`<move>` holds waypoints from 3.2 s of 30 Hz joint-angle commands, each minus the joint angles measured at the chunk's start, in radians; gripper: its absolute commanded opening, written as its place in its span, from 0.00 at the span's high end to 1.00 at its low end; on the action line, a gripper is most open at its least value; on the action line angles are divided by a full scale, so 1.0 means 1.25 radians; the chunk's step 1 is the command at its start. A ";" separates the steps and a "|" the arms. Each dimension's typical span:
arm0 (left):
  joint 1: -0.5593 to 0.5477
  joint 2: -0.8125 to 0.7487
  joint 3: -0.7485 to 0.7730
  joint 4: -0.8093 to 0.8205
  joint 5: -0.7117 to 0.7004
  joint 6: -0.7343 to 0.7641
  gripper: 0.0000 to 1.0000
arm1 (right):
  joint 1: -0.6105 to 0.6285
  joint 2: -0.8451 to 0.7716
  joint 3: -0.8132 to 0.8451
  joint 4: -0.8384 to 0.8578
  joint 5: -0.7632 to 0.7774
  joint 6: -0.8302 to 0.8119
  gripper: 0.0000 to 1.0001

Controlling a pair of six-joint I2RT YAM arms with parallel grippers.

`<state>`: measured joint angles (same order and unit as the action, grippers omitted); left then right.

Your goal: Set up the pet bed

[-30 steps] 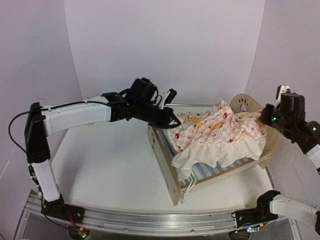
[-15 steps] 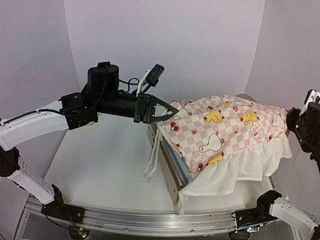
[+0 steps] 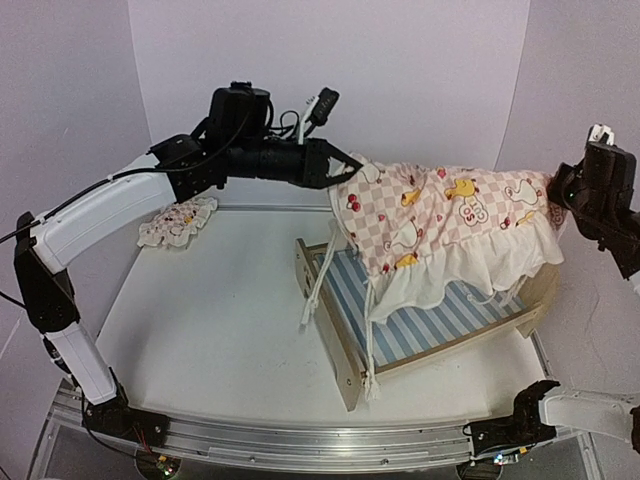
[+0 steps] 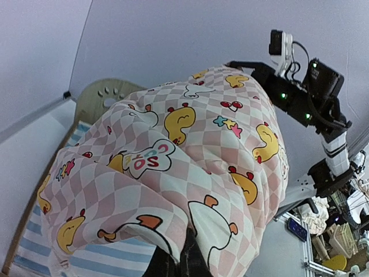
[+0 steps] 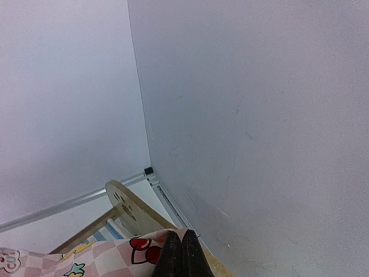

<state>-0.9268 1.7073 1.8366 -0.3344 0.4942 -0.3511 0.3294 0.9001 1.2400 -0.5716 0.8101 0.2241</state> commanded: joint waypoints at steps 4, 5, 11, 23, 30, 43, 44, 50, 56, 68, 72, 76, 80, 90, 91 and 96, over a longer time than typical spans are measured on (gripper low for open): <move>0.001 -0.066 -0.120 0.108 0.084 -0.048 1.00 | -0.007 -0.098 -0.096 0.038 0.024 0.006 1.00; 0.000 -0.060 -0.177 0.126 0.085 -0.067 1.00 | -0.007 -0.105 -0.139 0.011 0.013 0.038 1.00; -0.013 0.018 -0.365 0.201 0.089 -0.202 1.00 | -0.032 -0.057 -0.260 -0.089 -0.022 0.142 1.00; 0.004 0.081 -0.241 0.129 0.034 -0.157 1.00 | -0.119 0.245 -0.175 0.014 -0.032 0.070 0.91; 0.017 0.123 -0.182 0.091 -0.007 -0.128 0.99 | -0.119 0.218 -0.120 -0.176 -0.059 0.055 0.40; 0.017 0.123 -0.169 0.088 -0.021 -0.126 1.00 | 0.392 0.226 0.058 -0.117 -0.698 0.149 0.02; 0.017 0.122 -0.170 0.088 -0.024 -0.127 1.00 | 0.443 0.242 0.046 -0.068 -0.702 0.175 0.02; 0.017 0.118 -0.171 0.087 -0.029 -0.131 1.00 | 0.678 0.345 0.040 0.009 -0.410 0.278 0.03; 0.017 0.114 -0.173 0.088 -0.036 -0.137 1.00 | 0.785 0.534 0.130 -0.296 -0.010 0.441 0.02; 0.017 0.094 -0.189 0.087 -0.044 -0.144 1.00 | 0.811 0.681 0.133 -0.590 0.179 0.697 0.36; 0.017 0.086 -0.200 0.087 -0.059 -0.129 1.00 | 0.811 0.551 0.037 -0.448 0.141 0.548 0.91; 0.018 0.071 -0.213 0.069 -0.093 -0.097 0.86 | 0.803 0.314 -0.114 -0.209 -0.040 0.293 1.00; 0.020 0.034 -0.246 0.050 -0.157 -0.058 0.45 | 0.684 0.079 -0.269 0.022 -0.547 0.050 1.00; 0.088 -0.110 -0.408 0.020 -0.284 0.006 0.01 | 0.593 0.043 -0.266 0.030 -0.847 0.011 1.00; 0.106 -0.118 -0.431 0.021 -0.281 0.006 0.01 | 0.584 0.039 -0.261 0.030 -0.857 0.016 1.00; 0.166 -0.132 -0.537 0.092 -0.257 0.057 0.01 | 0.539 0.019 -0.239 0.003 -0.872 0.017 1.00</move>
<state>-0.7658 1.5620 1.2453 -0.3016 0.1772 -0.3515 1.0313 0.9585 0.8883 -0.6144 -0.2031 0.2634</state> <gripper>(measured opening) 0.994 0.029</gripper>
